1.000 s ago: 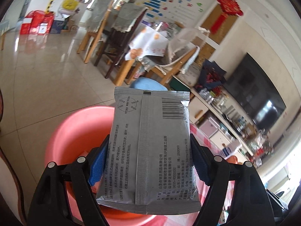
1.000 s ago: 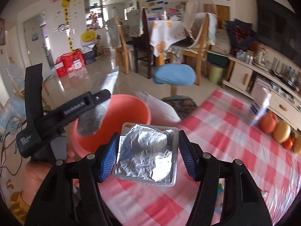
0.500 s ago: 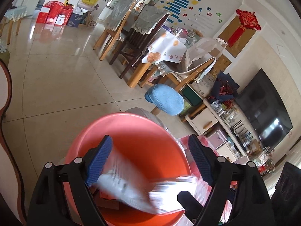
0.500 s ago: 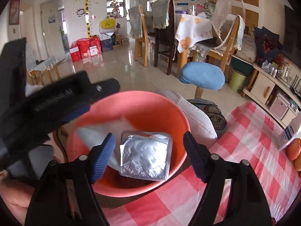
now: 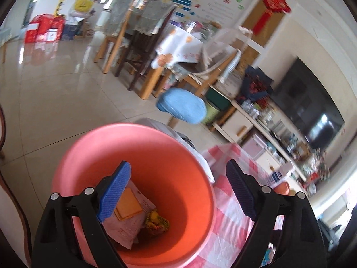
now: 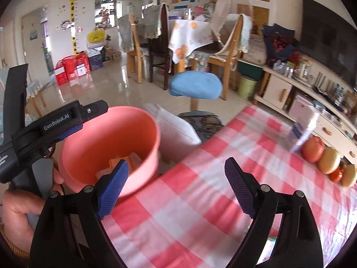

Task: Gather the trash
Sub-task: 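Move both tools back over the table toward the blue wipes pack, then grasp the blue cartoon wipes pack with the left gripper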

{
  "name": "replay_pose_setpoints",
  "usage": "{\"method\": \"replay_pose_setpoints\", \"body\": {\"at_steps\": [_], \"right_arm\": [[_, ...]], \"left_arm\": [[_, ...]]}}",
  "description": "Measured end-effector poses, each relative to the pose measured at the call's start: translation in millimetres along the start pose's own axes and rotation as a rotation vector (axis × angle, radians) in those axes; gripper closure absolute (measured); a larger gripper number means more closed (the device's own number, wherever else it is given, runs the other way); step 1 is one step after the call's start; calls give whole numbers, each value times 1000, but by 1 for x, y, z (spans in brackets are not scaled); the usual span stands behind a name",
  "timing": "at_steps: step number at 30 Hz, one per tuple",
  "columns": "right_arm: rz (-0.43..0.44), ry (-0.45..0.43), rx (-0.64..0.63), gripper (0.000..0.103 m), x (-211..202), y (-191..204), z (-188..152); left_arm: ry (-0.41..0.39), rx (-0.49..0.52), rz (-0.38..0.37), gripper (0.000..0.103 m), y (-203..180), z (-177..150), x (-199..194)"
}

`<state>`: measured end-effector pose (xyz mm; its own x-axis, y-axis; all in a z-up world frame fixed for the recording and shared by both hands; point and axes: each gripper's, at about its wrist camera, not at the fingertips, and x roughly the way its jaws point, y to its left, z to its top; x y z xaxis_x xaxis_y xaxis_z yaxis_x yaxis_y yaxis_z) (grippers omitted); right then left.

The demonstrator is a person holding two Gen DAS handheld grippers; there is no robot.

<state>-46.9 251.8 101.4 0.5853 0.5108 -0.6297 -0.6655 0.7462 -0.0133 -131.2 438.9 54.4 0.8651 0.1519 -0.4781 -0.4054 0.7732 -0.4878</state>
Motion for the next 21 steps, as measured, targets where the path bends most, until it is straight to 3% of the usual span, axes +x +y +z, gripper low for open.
{"method": "replay_pose_setpoints", "body": {"at_steps": [4, 21], "right_arm": [[-43, -2, 5, 13, -22, -17, -8], [-150, -32, 47, 9, -83, -69, -36]], "left_arm": [[23, 82, -32, 16, -24, -8, 3], [98, 203, -86, 14, -89, -41, 14]]}}
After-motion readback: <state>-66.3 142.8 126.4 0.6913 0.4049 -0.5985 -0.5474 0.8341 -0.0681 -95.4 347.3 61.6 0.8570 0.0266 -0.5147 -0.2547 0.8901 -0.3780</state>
